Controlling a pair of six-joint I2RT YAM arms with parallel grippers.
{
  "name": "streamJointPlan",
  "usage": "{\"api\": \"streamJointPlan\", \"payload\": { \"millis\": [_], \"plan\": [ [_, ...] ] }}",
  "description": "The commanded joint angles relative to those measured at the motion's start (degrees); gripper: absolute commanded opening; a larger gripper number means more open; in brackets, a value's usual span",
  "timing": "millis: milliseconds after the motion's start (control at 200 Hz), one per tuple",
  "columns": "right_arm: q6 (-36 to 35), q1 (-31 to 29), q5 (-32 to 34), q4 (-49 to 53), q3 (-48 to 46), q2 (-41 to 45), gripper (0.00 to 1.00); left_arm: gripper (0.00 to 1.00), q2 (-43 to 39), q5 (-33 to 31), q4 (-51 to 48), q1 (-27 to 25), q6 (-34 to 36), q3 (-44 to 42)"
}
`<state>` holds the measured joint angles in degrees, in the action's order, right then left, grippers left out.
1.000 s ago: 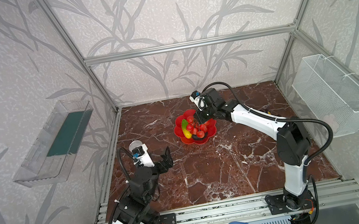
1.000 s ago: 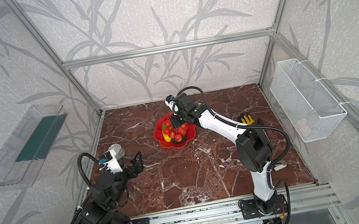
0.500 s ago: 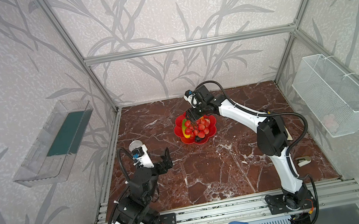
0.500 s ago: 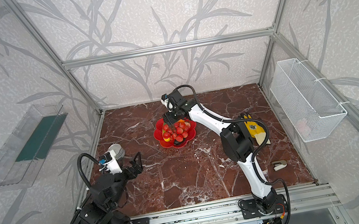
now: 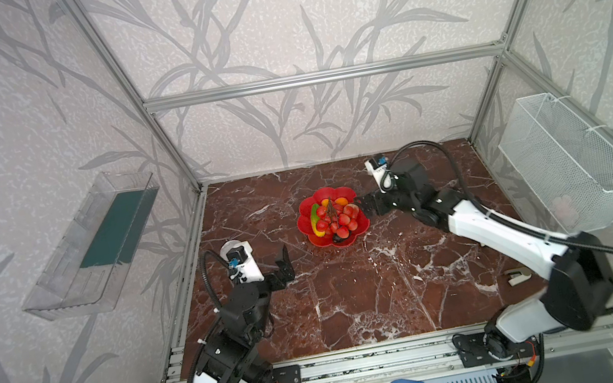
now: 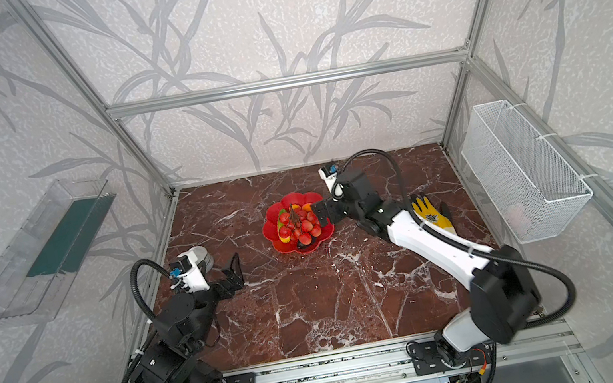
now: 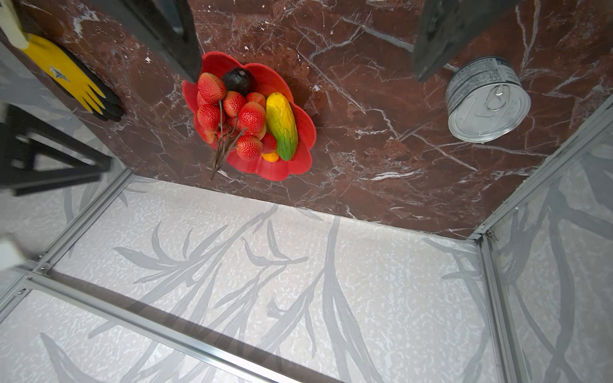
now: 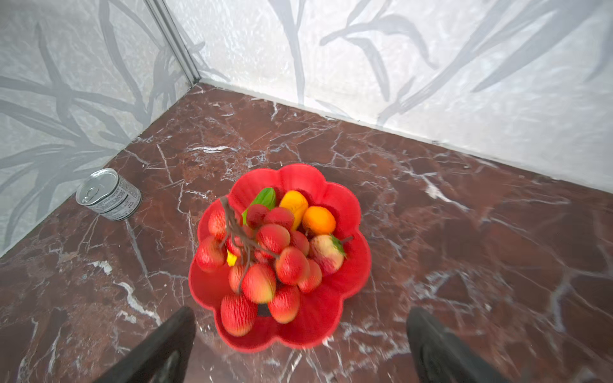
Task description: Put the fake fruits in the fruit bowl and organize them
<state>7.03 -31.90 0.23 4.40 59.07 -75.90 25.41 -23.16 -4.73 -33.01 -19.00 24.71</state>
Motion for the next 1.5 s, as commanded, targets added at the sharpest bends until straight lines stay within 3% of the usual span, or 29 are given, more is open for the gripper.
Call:
{"api": "streamJointPlan", "payload": {
  "millis": [0, 140, 255, 395, 565, 645, 760, 840, 890, 940, 1040, 1130, 1240, 1320, 1495],
  "plan": [
    [-2.98, 0.69, 10.12, -8.28, -13.79, 10.30, 0.99, 1.00, 4.26, -6.14, 8.16, 0.32, 7.85, -1.90],
    [-7.61, 4.09, 16.58, -10.68, -27.25, 21.33, 0.99, 1.00, 13.63, -12.08, 16.16, 2.66, 16.12, -4.17],
    [-9.42, 7.33, 21.39, -17.39, -33.86, 22.64, 0.99, 1.00, 22.02, -11.50, 21.80, 10.90, 14.61, -5.93],
    [-11.53, 11.48, 22.73, -32.39, -37.72, 14.37, 0.99, 1.00, 30.67, -6.86, 32.72, 19.60, 15.63, -8.27],
    [-12.08, 17.47, 21.96, -52.69, -40.70, -0.42, 0.99, 1.00, 43.54, -0.33, 50.77, 26.56, 15.49, -11.75],
    [-15.66, 18.01, 19.24, -62.78, -41.75, -7.10, 0.99, 1.00, 49.53, 3.44, 61.21, 27.92, 17.21, -12.38],
    [-16.94, 19.00, 14.66, -68.65, -41.53, -13.23, 0.99, 1.00, 59.13, 5.69, 67.64, 30.13, 17.53, -10.34],
    [-14.37, 20.61, 12.28, -62.49, -40.92, -11.04, 0.99, 0.99, 67.62, 7.04, 77.43, 30.59, 19.43, -9.73],
    [-13.98, 21.55, 9.57, -62.20, -40.34, -13.02, 0.99, 0.99, 64.16, 7.70, 69.68, 30.84, 17.56, -9.07],
    [-14.97, 21.98, 8.02, -69.12, -40.44, -16.82, 0.99, 0.99, 61.28, 6.22, 60.98, 31.11, 16.21, -7.05],
    [-14.06, 22.67, 6.44, -59.59, -38.79, -13.05, 0.99, 0.99, 65.88, 1.56, 64.61, 31.58, 16.12, -4.75],
    [-14.36, 22.84, 6.44, -67.44, -40.19, -16.23, 0.99, 0.99, 63.02, 2.26, 55.45, 31.43, 14.79, -2.62],
    [-13.90, 22.79, 6.34, -63.22, -39.33, -14.81, 0.99, 0.99, 65.59, 2.09, 63.58, 31.37, 16.40, -4.29],
    [-14.07, 22.84, 6.53, -64.73, -39.63, -15.23, 0.99, 0.99, 63.91, 2.38, 59.43, 31.20, 15.64, -3.84],
    [-14.23, 22.85, 6.27, -65.78, -39.84, -15.61, 0.99, 0.99, 64.78, 4.77, 60.60, 32.14, 15.62, -3.65]
  ]
}}
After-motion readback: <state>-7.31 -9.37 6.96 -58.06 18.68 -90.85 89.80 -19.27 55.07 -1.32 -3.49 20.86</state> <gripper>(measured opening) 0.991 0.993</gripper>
